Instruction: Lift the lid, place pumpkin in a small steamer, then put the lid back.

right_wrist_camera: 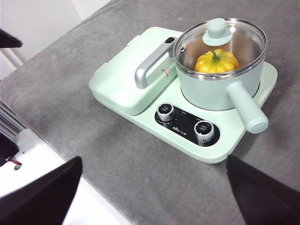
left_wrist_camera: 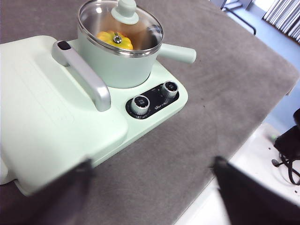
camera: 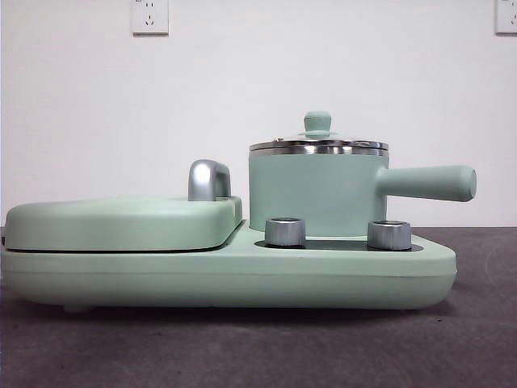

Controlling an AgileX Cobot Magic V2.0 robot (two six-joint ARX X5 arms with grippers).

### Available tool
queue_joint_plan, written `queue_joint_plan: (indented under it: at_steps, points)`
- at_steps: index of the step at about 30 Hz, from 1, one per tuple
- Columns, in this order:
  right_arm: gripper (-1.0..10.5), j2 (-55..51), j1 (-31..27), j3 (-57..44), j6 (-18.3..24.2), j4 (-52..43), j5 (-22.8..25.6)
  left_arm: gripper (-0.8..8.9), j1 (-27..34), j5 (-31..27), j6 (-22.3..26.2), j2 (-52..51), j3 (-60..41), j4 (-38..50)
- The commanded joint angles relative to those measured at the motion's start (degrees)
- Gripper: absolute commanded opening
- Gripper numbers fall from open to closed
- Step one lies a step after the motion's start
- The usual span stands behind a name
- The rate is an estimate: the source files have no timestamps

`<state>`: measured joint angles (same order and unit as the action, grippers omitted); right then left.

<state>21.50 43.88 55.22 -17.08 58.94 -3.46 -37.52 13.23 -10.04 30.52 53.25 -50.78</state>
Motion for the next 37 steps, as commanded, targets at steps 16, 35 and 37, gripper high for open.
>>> queue_joint_plan:
  at_steps: [16,35,37]
  points:
    - [0.1,0.07,0.5,0.33,-0.26,-0.63,-1.01,0.06,-0.26,-0.35,-1.6,-1.75,0.42,-0.61]
    - [0.1,0.07,0.5,0.33,-0.26,-0.63,-1.01,0.06,28.15,0.5,-1.29,-20.7,-40.0,42.93]
    - [0.1,0.07,0.5,0.33,-0.26,-0.63,-1.01,0.06,30.6,-2.25,-0.81,-22.14,-43.39,42.99]
